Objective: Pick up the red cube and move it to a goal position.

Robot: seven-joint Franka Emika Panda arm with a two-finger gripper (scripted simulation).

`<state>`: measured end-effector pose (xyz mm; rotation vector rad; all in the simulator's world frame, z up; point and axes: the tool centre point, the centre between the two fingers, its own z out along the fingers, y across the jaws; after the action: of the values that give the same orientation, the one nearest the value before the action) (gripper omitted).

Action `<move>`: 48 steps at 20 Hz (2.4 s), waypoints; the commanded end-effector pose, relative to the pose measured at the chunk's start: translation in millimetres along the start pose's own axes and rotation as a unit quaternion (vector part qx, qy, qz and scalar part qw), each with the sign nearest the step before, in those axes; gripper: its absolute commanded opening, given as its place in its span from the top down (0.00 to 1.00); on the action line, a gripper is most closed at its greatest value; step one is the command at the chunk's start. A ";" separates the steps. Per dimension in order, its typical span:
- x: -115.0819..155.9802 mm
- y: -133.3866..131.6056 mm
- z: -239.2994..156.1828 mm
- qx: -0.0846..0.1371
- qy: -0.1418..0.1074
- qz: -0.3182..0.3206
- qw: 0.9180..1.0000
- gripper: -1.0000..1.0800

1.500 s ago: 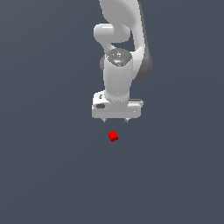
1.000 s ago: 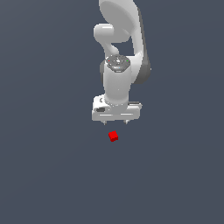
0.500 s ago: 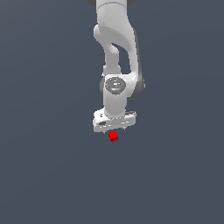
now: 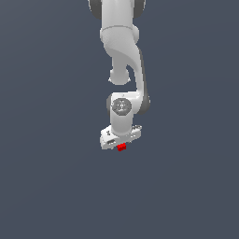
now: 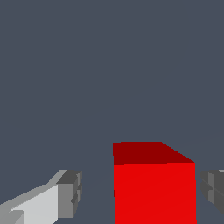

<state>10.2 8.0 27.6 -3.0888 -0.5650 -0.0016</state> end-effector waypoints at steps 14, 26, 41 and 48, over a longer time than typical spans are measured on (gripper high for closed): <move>1.1 1.1 7.6 -0.001 -0.001 -0.010 1.000 1.00; -4.1 5.2 -18.4 -0.001 -0.001 -0.010 1.000 1.00; -30.6 26.9 -159.3 -0.001 -0.001 -0.011 1.000 1.00; -45.6 39.9 -244.0 0.000 0.000 -0.011 1.000 1.00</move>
<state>-15.9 -42.3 253.1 -3.0836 -0.5980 -0.0006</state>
